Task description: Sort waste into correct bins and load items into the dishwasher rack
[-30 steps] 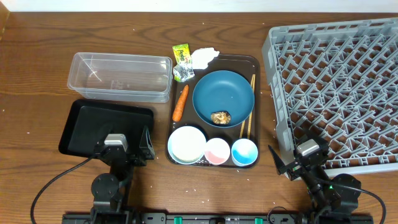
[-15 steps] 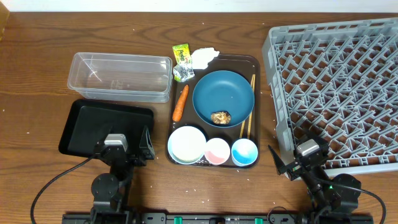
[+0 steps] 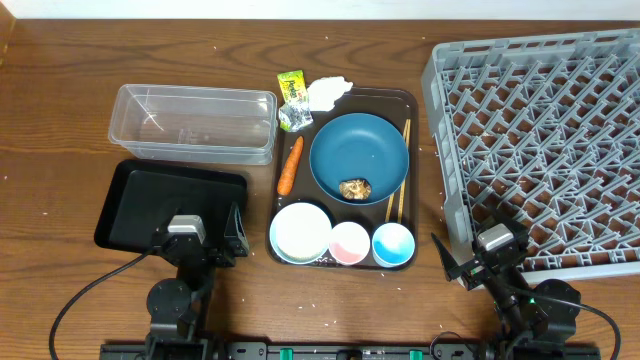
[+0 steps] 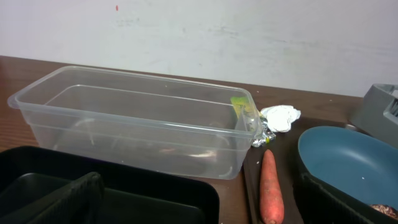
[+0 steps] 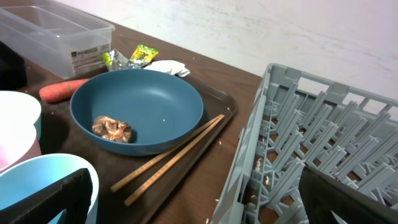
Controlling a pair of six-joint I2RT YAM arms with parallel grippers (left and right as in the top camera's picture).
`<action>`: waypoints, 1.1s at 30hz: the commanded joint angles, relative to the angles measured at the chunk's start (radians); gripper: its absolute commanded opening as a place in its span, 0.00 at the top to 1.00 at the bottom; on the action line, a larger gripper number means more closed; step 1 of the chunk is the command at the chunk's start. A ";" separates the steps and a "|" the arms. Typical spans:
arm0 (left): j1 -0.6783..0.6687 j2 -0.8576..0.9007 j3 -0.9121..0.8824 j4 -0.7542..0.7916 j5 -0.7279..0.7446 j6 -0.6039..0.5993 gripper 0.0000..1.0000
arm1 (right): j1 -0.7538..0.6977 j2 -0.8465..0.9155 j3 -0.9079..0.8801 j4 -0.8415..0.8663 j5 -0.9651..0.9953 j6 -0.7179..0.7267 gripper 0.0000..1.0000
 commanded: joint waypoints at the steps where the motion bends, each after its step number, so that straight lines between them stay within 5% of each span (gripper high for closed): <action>1: 0.004 -0.004 -0.027 -0.016 -0.001 0.013 0.02 | 0.006 -0.006 -0.003 0.000 -0.008 0.009 0.01; 33: 0.004 -0.004 -0.027 0.009 0.080 -0.071 0.02 | 0.006 -0.006 -0.003 0.027 -0.007 0.009 0.01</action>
